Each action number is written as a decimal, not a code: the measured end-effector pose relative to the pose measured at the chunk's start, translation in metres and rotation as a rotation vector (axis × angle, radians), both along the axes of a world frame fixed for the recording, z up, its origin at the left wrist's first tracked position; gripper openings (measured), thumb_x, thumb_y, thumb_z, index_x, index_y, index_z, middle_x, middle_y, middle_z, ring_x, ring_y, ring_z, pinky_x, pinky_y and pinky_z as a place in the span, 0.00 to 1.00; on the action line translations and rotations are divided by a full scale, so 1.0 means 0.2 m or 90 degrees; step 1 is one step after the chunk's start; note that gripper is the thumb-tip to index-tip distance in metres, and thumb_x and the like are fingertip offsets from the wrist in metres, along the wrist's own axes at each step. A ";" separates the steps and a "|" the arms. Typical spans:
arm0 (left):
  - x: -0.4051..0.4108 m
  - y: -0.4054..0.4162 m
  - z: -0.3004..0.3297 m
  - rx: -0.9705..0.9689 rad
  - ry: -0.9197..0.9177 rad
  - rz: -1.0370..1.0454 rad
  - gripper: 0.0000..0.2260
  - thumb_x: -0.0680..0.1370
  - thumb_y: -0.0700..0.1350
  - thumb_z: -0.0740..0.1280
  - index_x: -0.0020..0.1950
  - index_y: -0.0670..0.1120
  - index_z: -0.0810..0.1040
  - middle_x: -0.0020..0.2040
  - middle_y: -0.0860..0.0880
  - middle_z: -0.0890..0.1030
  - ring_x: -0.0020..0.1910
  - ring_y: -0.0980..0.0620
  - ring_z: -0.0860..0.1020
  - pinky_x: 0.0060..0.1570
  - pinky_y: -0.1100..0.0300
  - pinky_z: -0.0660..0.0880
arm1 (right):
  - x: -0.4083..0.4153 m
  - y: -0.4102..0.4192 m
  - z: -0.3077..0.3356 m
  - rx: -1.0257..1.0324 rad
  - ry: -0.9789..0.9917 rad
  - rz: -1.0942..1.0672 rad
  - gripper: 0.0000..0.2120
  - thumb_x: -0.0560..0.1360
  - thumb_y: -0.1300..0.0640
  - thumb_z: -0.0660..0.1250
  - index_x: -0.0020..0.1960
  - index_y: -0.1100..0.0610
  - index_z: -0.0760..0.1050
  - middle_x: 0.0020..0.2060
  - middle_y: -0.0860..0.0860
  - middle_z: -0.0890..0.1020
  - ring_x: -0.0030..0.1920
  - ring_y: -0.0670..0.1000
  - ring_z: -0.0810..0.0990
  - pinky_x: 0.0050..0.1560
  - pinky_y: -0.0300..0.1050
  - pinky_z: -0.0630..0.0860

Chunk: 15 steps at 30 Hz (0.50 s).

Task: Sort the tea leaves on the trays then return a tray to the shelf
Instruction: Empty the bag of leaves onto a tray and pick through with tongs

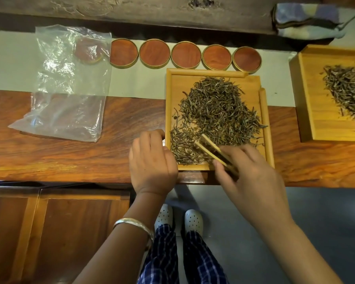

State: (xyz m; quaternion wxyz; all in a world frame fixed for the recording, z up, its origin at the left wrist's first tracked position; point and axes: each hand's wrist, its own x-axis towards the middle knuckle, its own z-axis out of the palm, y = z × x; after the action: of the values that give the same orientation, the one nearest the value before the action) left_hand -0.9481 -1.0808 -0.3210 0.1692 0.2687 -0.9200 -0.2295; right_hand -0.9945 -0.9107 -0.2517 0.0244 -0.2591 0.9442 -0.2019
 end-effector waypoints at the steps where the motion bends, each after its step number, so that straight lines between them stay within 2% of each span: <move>1: 0.00 0.00 0.00 0.001 -0.004 0.003 0.08 0.69 0.41 0.59 0.47 0.45 0.69 0.42 0.51 0.66 0.40 0.53 0.60 0.39 0.60 0.53 | -0.01 0.04 0.00 0.001 0.005 -0.019 0.12 0.74 0.52 0.67 0.56 0.56 0.78 0.45 0.50 0.78 0.37 0.52 0.78 0.28 0.40 0.71; 4: 0.00 0.00 -0.01 0.009 -0.019 0.008 0.09 0.69 0.41 0.59 0.48 0.45 0.70 0.42 0.47 0.70 0.39 0.50 0.64 0.39 0.56 0.59 | -0.03 0.13 0.00 0.025 0.007 -0.052 0.12 0.73 0.54 0.69 0.55 0.57 0.78 0.44 0.52 0.78 0.36 0.55 0.79 0.29 0.44 0.73; 6: -0.01 0.00 -0.01 0.011 -0.020 0.008 0.09 0.69 0.42 0.59 0.49 0.45 0.70 0.42 0.47 0.71 0.40 0.50 0.65 0.39 0.56 0.59 | -0.04 0.18 -0.01 0.042 -0.004 -0.055 0.13 0.73 0.54 0.69 0.55 0.58 0.78 0.43 0.52 0.78 0.36 0.56 0.79 0.29 0.45 0.75; 10: -0.01 0.00 -0.01 0.015 -0.019 0.008 0.08 0.69 0.42 0.59 0.47 0.46 0.69 0.42 0.48 0.69 0.40 0.52 0.63 0.40 0.58 0.58 | -0.04 0.24 -0.01 0.043 0.001 -0.072 0.13 0.73 0.54 0.69 0.55 0.58 0.79 0.42 0.51 0.77 0.36 0.55 0.79 0.29 0.40 0.69; 15: 0.00 0.00 -0.01 0.014 -0.026 0.005 0.09 0.70 0.42 0.59 0.49 0.45 0.71 0.43 0.46 0.71 0.41 0.48 0.66 0.40 0.54 0.62 | -0.02 0.12 0.00 0.022 -0.011 -0.030 0.12 0.73 0.54 0.69 0.55 0.57 0.78 0.45 0.52 0.79 0.36 0.54 0.79 0.29 0.42 0.73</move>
State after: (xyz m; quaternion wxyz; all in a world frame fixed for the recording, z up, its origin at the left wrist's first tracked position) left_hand -0.9483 -1.0804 -0.3227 0.1484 0.2789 -0.9197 -0.2331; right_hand -0.9985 -0.8862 -0.2524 0.0327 -0.2349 0.9531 -0.1882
